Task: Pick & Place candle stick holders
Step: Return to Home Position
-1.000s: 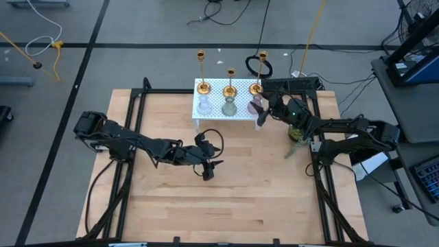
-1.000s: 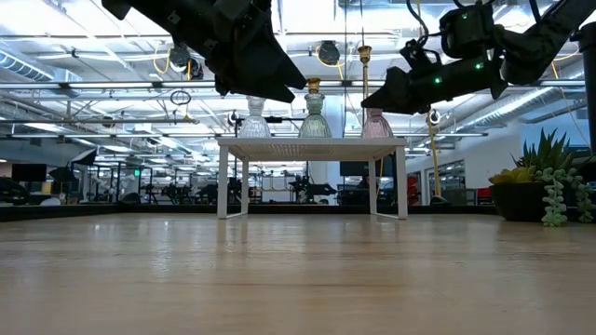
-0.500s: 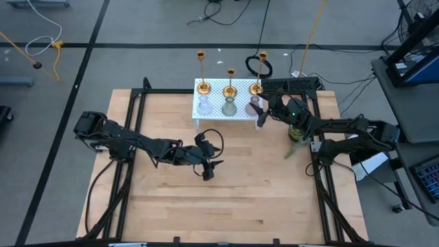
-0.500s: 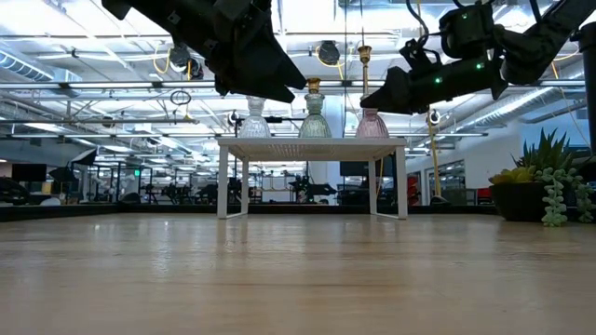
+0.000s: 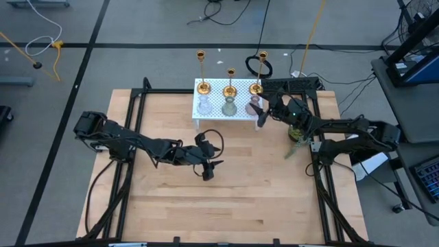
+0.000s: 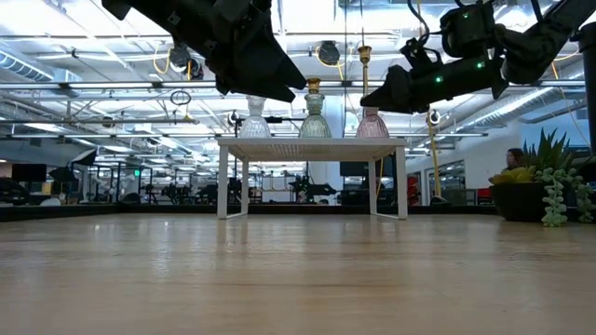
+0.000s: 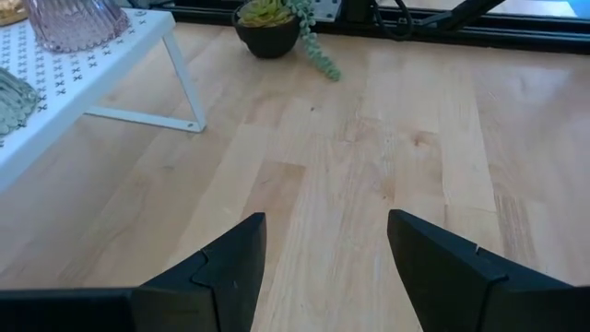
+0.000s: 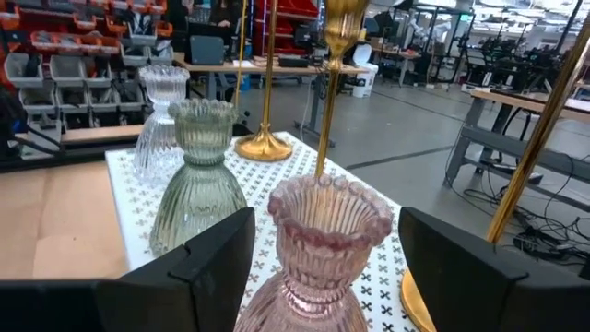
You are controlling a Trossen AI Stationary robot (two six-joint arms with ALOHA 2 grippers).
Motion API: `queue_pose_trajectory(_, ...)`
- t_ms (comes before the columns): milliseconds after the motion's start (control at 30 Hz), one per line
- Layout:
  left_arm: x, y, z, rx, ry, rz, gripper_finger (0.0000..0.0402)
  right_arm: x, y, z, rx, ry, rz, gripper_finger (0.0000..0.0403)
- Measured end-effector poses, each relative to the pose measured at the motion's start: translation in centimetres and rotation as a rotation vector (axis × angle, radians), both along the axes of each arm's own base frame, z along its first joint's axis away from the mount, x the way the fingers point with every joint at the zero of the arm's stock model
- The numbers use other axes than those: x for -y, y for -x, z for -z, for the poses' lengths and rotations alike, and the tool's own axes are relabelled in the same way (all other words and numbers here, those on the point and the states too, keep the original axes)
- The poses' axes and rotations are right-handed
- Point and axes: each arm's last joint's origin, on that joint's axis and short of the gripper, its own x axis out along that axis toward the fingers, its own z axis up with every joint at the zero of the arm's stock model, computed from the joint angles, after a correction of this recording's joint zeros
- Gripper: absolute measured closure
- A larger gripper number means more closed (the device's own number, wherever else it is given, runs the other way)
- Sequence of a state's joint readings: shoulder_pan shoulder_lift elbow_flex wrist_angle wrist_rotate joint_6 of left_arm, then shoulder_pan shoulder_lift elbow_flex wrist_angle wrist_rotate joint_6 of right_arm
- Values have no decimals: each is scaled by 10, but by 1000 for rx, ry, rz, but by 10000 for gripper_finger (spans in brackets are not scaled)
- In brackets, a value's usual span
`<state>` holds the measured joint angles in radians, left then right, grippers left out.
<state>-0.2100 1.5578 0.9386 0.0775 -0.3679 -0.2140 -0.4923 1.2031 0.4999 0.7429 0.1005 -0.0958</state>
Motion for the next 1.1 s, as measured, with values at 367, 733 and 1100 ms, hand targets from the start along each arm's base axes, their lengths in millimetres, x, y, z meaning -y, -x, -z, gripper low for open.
queue_pose_trajectory(367, -1, 2, -5, -3, -61, 35, 167, -8, 14, -16, 17, 4, -3, 133)
queue_pose_trajectory(733, -7, 45, -60, 89, -100, -54, 167, -43, 36, -39, 40, -13, -284, 139)
queue_pose_trajectory(1100, -6, 118, -107, 147, -78, -30, 216, -87, 60, -46, -16, -23, -513, 247)
